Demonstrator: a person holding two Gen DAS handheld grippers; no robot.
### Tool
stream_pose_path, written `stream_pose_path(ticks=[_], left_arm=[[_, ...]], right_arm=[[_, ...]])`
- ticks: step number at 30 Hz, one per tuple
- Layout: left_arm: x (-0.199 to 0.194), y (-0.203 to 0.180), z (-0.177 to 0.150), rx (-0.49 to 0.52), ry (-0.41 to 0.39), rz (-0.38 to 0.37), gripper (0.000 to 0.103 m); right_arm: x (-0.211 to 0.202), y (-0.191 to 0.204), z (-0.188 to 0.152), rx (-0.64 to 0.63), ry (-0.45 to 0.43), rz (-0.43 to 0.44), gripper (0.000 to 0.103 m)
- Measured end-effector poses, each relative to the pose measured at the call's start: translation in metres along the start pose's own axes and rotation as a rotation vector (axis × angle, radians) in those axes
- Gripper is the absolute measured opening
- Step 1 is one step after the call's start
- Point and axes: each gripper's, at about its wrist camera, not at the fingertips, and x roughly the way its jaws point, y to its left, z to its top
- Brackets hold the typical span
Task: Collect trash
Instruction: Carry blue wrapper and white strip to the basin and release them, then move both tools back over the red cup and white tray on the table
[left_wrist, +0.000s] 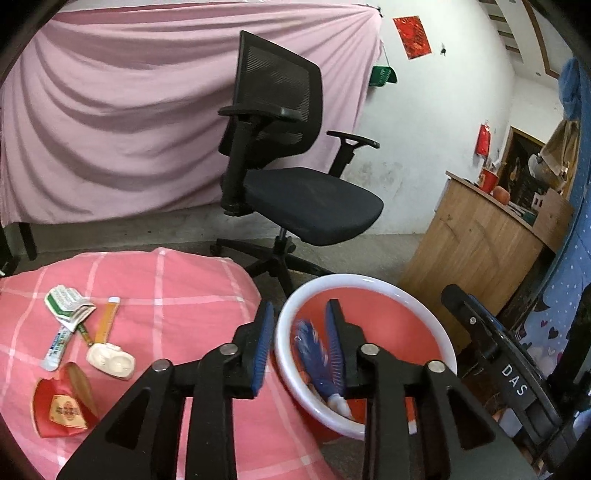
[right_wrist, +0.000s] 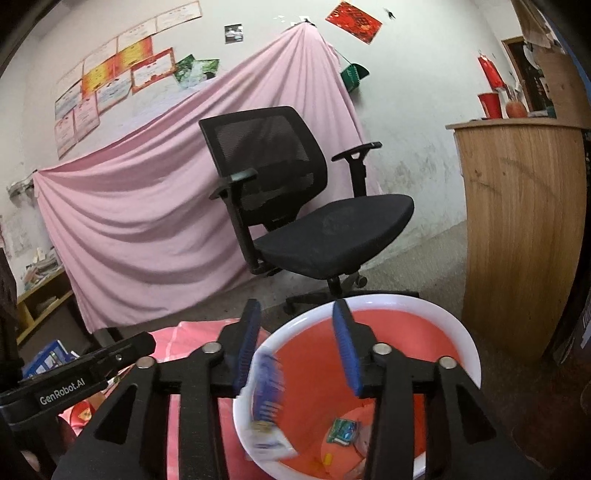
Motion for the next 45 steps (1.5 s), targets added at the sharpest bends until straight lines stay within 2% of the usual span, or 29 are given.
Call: stream_pose_path(ticks=[3, 5, 7, 8, 9, 10, 11, 12, 14, 15, 16, 17, 24, 30, 34, 39, 45], left_arm=[[-0.011, 0.007, 0.002, -0.016, -0.028, 0.011, 0.036], [-0.019, 0.013, 0.004, -0.020, -0.049, 0.027, 0.038], [-0.027, 0.020, 0.005, -0.024, -0.071, 0.046, 0.040], [-0.032, 0.024, 0.005, -0.028, -0.083, 0.057, 0.044], [-0.037, 0.028, 0.006, -0.034, -0.097, 0.070, 0.051], [-0.042, 0.032, 0.006, -0.040, -0.111, 0.081, 0.056], [-0.049, 0.037, 0.006, -0.050, -0.131, 0.095, 0.065], [-0.055, 0.042, 0.006, -0.060, -0.151, 0.111, 0.078], [-0.068, 0.054, 0.004, -0.079, -0.195, 0.142, 0.095], [-0.074, 0.059, 0.003, -0.087, -0.219, 0.159, 0.099], [-0.080, 0.064, 0.000, -0.095, -0.248, 0.177, 0.100], [-0.087, 0.069, -0.001, -0.100, -0.274, 0.196, 0.100], [-0.116, 0.099, -0.018, -0.084, -0.335, 0.325, 0.100], [-0.137, 0.107, -0.036, -0.029, -0.386, 0.432, 0.101], [-0.149, 0.115, -0.047, -0.018, -0.409, 0.472, 0.101], [-0.157, 0.133, -0.055, -0.054, -0.409, 0.491, 0.101], [-0.171, 0.143, -0.064, -0.049, -0.410, 0.525, 0.101]], right_arm=[[-0.003, 0.009, 0.001, -0.024, -0.024, 0.009, 0.045], [-0.006, 0.014, 0.002, -0.039, -0.046, 0.014, 0.052], [-0.010, 0.021, 0.003, -0.056, -0.077, 0.023, 0.053], [-0.012, 0.024, 0.004, -0.063, -0.091, 0.028, 0.057], [-0.013, 0.027, 0.004, -0.067, -0.104, 0.032, 0.061], [-0.014, 0.030, 0.005, -0.069, -0.113, 0.035, 0.071], [-0.015, 0.033, 0.005, -0.070, -0.129, 0.042, 0.078], [-0.017, 0.037, 0.005, -0.073, -0.143, 0.047, 0.079], [-0.018, 0.045, 0.004, -0.086, -0.163, 0.051, 0.089], [-0.018, 0.049, 0.004, -0.092, -0.168, 0.052, 0.093], [-0.019, 0.053, 0.004, -0.098, -0.177, 0.057, 0.101], [-0.020, 0.057, 0.003, -0.103, -0.188, 0.063, 0.103], [-0.027, 0.083, -0.003, -0.156, -0.246, 0.121, 0.103], [-0.032, 0.101, -0.008, -0.186, -0.271, 0.173, 0.103], [-0.035, 0.110, -0.009, -0.187, -0.292, 0.202, 0.103], [-0.039, 0.122, -0.015, -0.203, -0.311, 0.225, 0.103], [-0.040, 0.138, -0.021, -0.231, -0.319, 0.258, 0.103]])
